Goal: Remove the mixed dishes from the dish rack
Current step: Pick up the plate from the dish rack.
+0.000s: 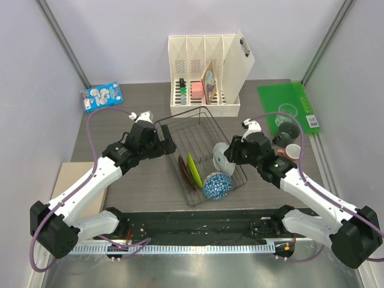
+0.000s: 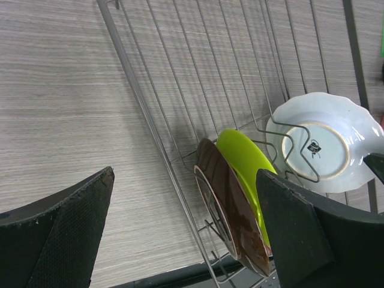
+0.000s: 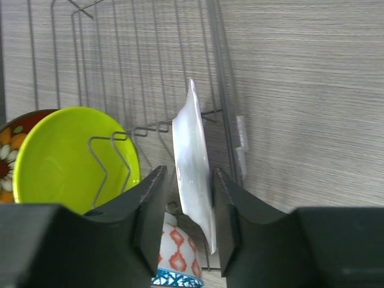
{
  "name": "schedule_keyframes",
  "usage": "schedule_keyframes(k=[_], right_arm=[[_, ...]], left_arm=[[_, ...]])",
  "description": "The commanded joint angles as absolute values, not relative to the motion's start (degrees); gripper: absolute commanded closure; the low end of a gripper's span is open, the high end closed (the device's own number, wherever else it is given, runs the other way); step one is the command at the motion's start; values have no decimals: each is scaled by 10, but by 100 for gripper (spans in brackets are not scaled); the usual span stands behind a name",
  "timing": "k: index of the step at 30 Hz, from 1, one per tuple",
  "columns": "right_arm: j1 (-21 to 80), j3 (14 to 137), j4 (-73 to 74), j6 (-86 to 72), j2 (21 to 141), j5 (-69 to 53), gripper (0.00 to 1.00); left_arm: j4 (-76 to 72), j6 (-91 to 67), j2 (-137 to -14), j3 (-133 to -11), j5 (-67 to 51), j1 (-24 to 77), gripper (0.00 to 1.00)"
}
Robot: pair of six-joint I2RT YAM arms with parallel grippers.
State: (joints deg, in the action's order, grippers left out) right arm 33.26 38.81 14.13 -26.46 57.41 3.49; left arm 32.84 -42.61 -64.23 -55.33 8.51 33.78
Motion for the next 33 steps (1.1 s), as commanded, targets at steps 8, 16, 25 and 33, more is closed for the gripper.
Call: schedule_keyframes(k=[8, 16, 25, 33], right_arm=[[340, 390, 65, -272, 627, -43, 67], [342, 388, 51, -269, 662, -59, 77], [341, 429, 105, -239, 616, -26, 99], [341, 531, 195, -209, 573, -18, 99]], left_arm=[[303, -434, -662, -539, 71, 337, 1], [302, -433, -663, -538, 71, 337, 1], [308, -431, -662, -547, 74, 337, 1], [320, -425, -657, -559, 80, 337, 2]])
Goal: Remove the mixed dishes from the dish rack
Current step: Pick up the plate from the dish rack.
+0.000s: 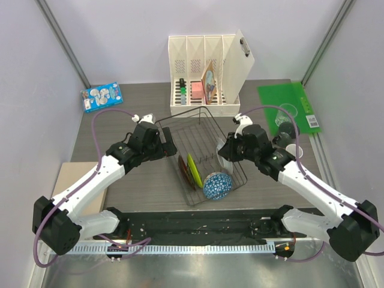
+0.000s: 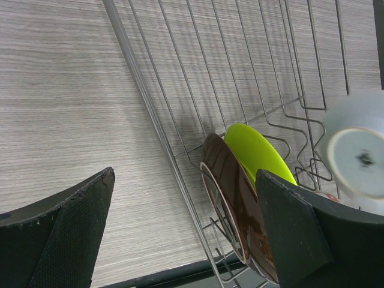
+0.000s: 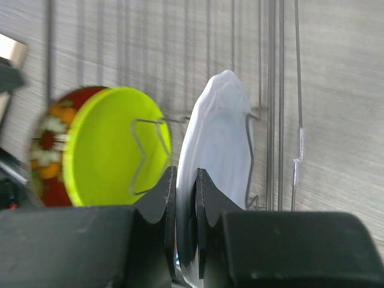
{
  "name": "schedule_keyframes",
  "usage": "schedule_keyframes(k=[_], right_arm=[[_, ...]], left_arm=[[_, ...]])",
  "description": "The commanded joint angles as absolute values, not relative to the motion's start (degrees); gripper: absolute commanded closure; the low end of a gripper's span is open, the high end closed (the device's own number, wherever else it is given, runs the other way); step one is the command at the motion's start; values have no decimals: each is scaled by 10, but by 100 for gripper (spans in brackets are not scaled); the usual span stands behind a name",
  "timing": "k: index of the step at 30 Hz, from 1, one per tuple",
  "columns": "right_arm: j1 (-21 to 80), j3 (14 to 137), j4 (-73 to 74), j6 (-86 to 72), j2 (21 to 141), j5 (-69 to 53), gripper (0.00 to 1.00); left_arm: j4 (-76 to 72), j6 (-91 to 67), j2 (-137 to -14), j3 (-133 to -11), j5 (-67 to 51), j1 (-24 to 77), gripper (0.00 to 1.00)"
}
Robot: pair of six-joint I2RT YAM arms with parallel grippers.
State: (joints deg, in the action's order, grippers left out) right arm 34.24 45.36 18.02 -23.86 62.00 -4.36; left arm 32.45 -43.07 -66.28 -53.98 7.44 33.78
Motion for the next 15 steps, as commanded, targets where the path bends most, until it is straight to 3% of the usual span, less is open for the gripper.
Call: schedule_keyframes(k=[1, 11, 15], right_arm=[[342, 540, 201, -208, 570, -18, 99], [348, 591, 178, -159, 567, -30, 99], [383, 570, 118, -69, 553, 90, 99]], left_arm=[[322, -425, -656, -559, 81, 337, 2], [353, -406, -645, -595, 115, 337, 2], [376, -391, -638, -623, 146, 333, 3]])
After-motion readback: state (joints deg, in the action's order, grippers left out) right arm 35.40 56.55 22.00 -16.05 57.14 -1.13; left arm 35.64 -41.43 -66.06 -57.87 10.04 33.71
